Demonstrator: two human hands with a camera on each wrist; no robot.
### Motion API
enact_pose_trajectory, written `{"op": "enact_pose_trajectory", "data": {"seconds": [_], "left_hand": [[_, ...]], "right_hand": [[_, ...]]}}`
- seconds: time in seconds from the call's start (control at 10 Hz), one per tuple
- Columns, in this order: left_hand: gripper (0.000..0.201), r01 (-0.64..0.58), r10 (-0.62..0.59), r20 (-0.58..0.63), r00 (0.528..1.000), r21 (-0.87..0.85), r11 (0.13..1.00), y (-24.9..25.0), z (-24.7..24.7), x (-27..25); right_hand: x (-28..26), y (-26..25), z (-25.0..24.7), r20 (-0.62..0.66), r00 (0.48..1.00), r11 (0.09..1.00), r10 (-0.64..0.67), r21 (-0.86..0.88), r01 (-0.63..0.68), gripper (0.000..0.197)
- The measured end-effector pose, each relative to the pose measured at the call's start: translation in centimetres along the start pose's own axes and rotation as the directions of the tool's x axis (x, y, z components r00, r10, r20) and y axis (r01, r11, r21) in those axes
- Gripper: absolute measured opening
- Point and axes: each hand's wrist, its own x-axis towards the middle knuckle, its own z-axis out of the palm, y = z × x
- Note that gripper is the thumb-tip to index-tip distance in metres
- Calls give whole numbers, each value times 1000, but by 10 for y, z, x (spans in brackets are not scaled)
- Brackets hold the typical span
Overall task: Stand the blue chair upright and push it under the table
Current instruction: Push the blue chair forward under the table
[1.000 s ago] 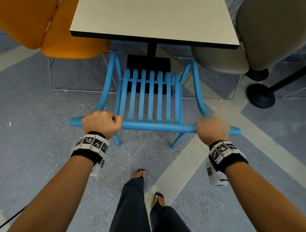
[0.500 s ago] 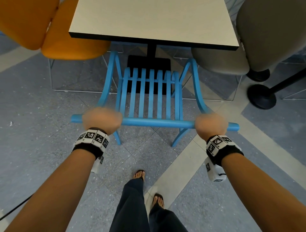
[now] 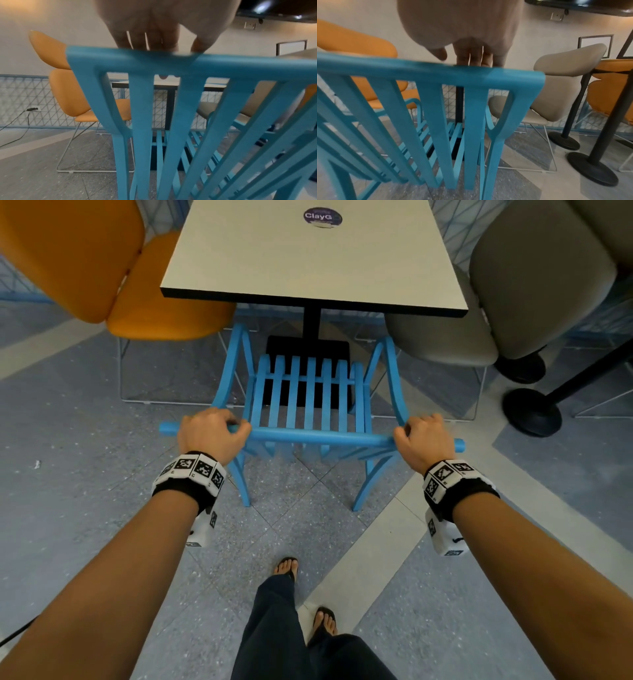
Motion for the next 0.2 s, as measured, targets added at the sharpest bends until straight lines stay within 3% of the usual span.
{"op": "enact_pose_trajectory", "data": {"seconds": [0.2], "left_hand": [[21, 12, -24, -73, 997, -148, 989, 17, -15, -46]], "right_hand": [[-37, 10, -18, -65, 992, 994, -107, -37, 104, 32]]}}
